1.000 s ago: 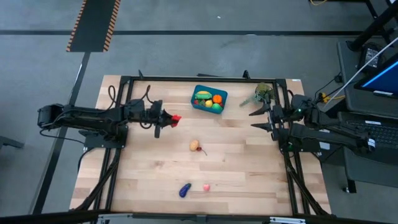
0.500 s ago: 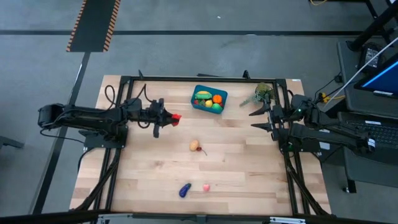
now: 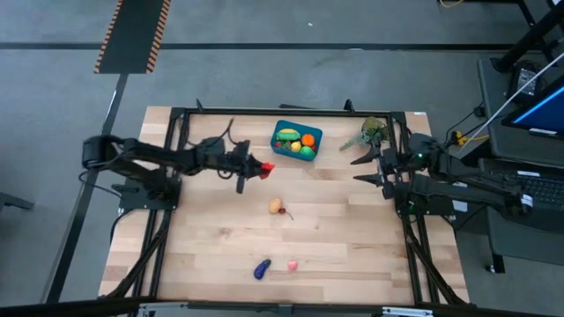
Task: Pick and placing Produce into tupperware
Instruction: Put the red chili pepper into the blue bin
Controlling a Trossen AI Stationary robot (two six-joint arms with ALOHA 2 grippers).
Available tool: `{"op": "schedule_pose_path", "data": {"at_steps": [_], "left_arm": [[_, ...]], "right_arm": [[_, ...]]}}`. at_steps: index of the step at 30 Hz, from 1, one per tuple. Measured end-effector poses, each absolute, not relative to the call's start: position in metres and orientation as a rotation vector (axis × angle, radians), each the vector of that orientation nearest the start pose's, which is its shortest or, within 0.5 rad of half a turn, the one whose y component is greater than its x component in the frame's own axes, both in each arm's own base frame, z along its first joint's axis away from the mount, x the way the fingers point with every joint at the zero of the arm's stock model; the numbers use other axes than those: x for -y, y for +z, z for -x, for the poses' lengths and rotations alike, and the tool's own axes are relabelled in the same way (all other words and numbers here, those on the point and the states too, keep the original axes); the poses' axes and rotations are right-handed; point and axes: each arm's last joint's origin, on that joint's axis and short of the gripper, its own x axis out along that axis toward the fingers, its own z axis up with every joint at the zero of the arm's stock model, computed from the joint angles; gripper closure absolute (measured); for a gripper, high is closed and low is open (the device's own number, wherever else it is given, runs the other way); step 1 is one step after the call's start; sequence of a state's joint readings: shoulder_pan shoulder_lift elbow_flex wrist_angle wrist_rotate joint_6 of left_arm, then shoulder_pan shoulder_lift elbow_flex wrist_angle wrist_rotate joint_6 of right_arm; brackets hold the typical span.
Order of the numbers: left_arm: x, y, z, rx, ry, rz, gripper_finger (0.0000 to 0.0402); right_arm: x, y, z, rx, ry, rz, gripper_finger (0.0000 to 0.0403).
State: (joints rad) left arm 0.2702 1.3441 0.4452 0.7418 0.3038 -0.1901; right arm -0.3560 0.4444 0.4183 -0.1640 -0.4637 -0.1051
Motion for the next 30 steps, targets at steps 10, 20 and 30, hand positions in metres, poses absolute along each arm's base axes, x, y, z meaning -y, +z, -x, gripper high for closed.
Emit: {"op": "schedule_pose_path", "data": {"at_steps": [10, 20, 30], "left_arm": [[-0.108, 0.207, -0.302, -0.339, -0.053, 0.194, 0.0370], [-0.157, 0.217, -0.338, -0.567, 0.003, 0.182, 0.0370], [-0.196, 0.224, -0.364, -0.767, 0.053, 0.152, 0.0370]], "right_arm": [[0.034, 0.244, -0.128, -0.246, 0.116, -0.023, 0.0187], [0.035, 0.242, -0.132, -0.257, 0.120, 0.003, 0.0187], [0.035, 0.243, -0.132, -0.250, 0.122, 0.025, 0.0187]]}}
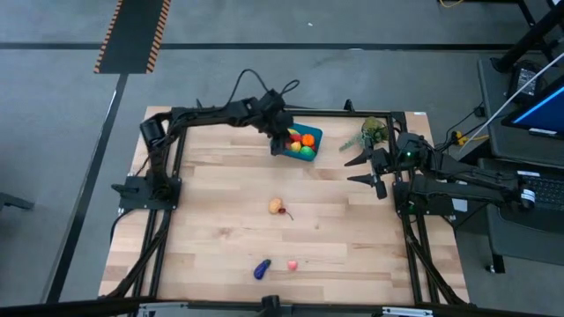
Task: Pick and placing Produce into tupperware
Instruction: Put the red chili pepper into the blue bin
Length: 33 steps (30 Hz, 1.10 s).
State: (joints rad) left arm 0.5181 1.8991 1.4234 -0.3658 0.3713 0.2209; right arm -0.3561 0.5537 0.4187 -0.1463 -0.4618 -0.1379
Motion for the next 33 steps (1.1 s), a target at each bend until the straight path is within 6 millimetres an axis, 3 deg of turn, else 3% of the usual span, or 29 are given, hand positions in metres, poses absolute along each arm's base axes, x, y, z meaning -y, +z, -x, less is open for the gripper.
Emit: {"op": "schedule_pose_path", "data": {"at_steps": [6, 15, 21, 28, 33], "left_arm": [[-0.209, 0.225, -0.379, -0.848, 0.050, 0.125, 0.0370], [-0.219, 0.200, -0.395, -0.967, 0.031, 0.123, 0.0370], [-0.221, 0.182, -0.396, -1.040, 0.023, 0.098, 0.0370], [-0.220, 0.181, -0.394, -1.068, 0.022, 0.071, 0.0370], [-0.218, 0.181, -0.395, -1.072, 0.022, 0.066, 0.0331]], "right_arm": [[0.035, 0.243, -0.132, -0.251, 0.123, 0.026, 0.0187], [0.035, 0.243, -0.132, -0.252, 0.123, 0.026, 0.0187], [0.035, 0.243, -0.132, -0.253, 0.123, 0.026, 0.0187], [0.035, 0.243, -0.132, -0.253, 0.124, 0.026, 0.0187], [0.035, 0.242, -0.132, -0.254, 0.123, 0.025, 0.0187]]}}
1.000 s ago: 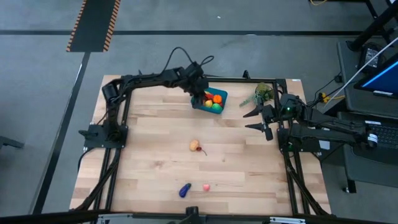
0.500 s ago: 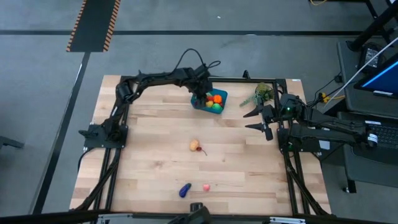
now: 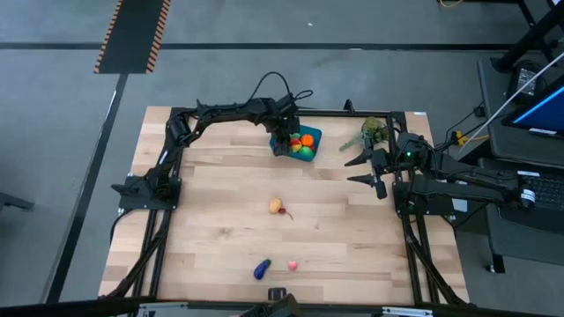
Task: Pick and placing Produce into tupperware
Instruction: Put the red chili pepper into the blue bin, then put the brown potato into the blue bin
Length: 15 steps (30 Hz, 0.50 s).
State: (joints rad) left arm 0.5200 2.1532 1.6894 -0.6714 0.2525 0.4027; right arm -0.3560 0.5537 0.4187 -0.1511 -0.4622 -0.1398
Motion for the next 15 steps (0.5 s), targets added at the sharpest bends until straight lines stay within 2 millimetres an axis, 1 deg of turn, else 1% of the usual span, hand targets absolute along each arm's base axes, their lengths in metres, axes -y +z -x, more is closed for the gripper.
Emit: {"op": "schedule_pose_path", "data": {"at_steps": [7, 9, 15], "left_arm": [[-0.213, 0.182, -0.398, -1.090, 0.102, 0.101, 0.0284], [-0.211, 0.184, -0.398, -1.091, 0.104, 0.099, 0.0276], [-0.205, 0.199, -0.398, -1.057, 0.105, 0.086, 0.0262]], "right_arm": [[0.035, 0.242, -0.132, -0.257, 0.124, 0.024, 0.0187], [0.035, 0.242, -0.132, -0.258, 0.124, 0.024, 0.0187], [0.035, 0.242, -0.132, -0.258, 0.124, 0.023, 0.0187]]}}
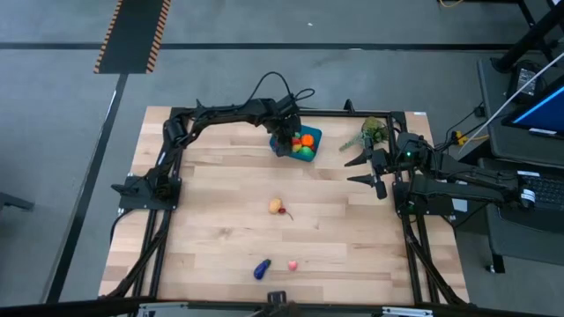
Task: Pick and placing Produce into tupperware
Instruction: Put the brown potato into the blue bin
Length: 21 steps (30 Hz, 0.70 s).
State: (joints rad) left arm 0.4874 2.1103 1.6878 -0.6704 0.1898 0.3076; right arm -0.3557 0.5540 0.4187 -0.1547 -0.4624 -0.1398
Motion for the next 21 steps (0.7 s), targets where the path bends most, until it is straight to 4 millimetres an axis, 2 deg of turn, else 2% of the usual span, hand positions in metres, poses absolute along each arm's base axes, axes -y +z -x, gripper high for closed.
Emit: {"op": "schedule_pose_path", "data": {"at_steps": [10, 16, 21], "left_arm": [[-0.198, 0.202, -0.400, -1.055, 0.092, 0.079, 0.0278], [-0.195, 0.239, -0.391, -0.988, 0.144, 0.038, 0.0293], [-0.184, 0.276, -0.376, -0.929, 0.173, 0.049, 0.0307]], "right_arm": [[0.035, 0.242, -0.132, -0.258, 0.124, 0.023, 0.0187], [0.035, 0.242, -0.132, -0.260, 0.124, 0.023, 0.0187], [0.035, 0.241, -0.132, -0.264, 0.123, 0.020, 0.0187]]}}
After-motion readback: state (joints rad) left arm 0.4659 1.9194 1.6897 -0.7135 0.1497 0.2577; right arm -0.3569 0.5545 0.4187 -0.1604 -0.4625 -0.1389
